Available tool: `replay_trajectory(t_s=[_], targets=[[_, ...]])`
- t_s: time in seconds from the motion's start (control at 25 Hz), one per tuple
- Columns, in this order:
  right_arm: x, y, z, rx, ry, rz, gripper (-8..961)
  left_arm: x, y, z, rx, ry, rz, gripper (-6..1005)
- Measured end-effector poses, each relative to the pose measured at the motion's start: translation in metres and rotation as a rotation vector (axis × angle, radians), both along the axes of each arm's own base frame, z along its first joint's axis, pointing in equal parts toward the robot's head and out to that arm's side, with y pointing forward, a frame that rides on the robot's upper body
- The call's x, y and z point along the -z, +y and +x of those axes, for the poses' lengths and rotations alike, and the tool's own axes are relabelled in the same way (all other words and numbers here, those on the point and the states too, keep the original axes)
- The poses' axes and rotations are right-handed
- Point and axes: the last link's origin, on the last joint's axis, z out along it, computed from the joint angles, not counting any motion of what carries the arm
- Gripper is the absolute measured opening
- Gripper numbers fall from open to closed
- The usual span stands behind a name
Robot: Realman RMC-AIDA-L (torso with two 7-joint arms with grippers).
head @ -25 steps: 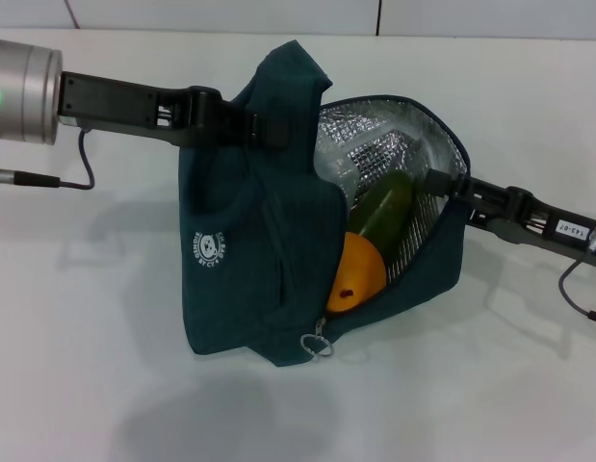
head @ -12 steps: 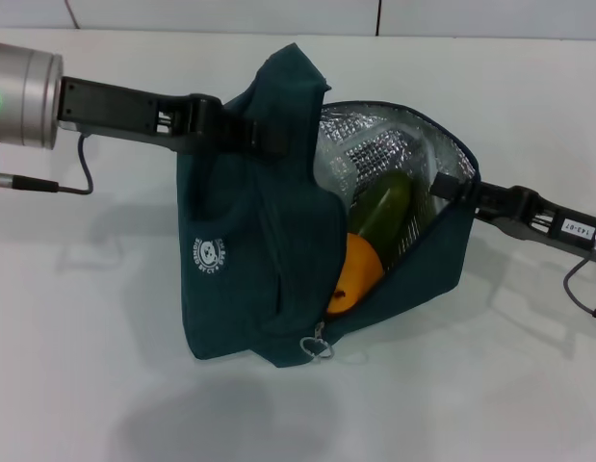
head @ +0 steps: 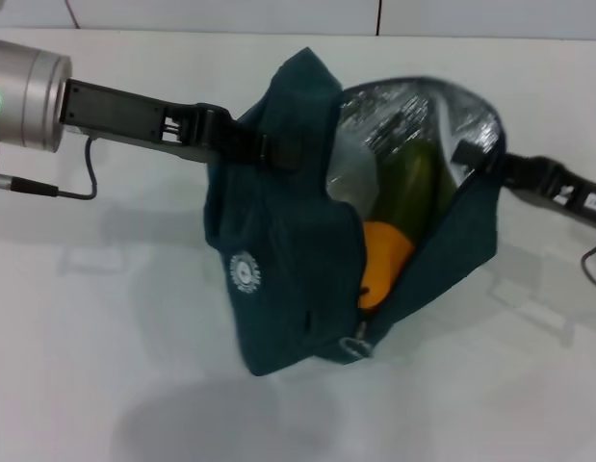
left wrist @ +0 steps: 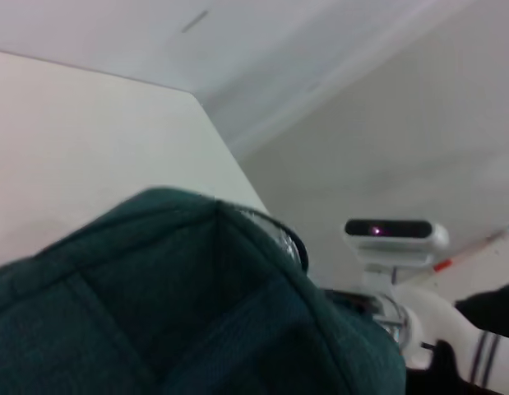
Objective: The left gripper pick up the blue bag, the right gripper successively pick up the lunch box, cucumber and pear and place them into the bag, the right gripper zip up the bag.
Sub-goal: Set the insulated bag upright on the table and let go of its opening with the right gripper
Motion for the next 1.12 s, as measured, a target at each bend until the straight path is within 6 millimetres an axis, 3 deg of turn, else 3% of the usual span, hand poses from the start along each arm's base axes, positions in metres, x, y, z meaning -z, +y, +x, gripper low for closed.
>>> replay_trajectory(t_s=[0.24,0.36,0.56,0.76,1.12], targets=[[-0.032,-0.005,0.0,-0.066,0.091,0.106,35,0.007,0.001,0.015,0.033,-0.042,-0.062,37],[-0.055,-0.011,0.002,-0.113,0.11,0.185,29,0.017,0.006,0.016,0.027,-0.03,-0.062,37],[-0.073,-0.016,0.012,-0.105,0.098,0.24,29,0.042,0.016,0.011,-0.015,0.045,-0.014,37],[-0.073,-0.016,0.024,-0.058,0.07,0.235,30,0.055,0.019,0.008,-0.035,0.064,0.011,38],[-0.058,-0.013,0.032,-0.023,-0.026,0.186,30,0.062,0.022,0.001,-0.065,0.072,0.046,38]])
